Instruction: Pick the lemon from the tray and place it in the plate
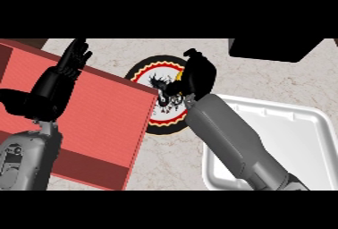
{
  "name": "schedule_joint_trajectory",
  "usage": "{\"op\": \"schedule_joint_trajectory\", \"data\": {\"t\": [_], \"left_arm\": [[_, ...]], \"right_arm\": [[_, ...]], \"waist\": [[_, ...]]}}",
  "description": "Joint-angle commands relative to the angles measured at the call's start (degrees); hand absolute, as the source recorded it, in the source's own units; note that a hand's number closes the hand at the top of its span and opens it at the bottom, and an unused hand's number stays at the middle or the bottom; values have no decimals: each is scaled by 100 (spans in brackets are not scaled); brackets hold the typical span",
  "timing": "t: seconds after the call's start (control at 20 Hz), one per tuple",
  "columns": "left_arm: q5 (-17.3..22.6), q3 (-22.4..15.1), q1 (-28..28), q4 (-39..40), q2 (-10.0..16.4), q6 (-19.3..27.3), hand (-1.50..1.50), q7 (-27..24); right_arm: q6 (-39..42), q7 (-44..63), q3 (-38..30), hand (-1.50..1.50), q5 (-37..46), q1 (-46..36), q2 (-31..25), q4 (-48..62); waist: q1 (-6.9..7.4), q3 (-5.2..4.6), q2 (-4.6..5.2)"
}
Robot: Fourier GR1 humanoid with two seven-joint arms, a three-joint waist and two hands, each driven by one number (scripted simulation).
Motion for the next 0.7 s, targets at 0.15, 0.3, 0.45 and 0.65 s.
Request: {"op": "schedule_joint_trajectory", "data": {"t": [0.15, 0.3, 0.45, 0.65], "left_arm": [[17, 17, 9, 94, 83, -135, 0, -54], [95, 7, -201, 112, 28, -134, 0, 157], [14, -33, 39, 66, 2, -107, 0, 9], [23, 44, -1, 69, 19, -52, 0, 95]], "right_arm": [[-1631, -291, -52, -150, -932, -336, 46, 571], [-2265, -411, 119, -150, -970, -437, 46, 760], [-2943, -484, 15, -150, -995, -574, 46, 800], [-3475, -824, -212, -150, -1489, -764, 46, 579]], "waist": [[94, -5, 20], [57, -5, 7], [41, -8, -17], [-82, -4, -47]]}}
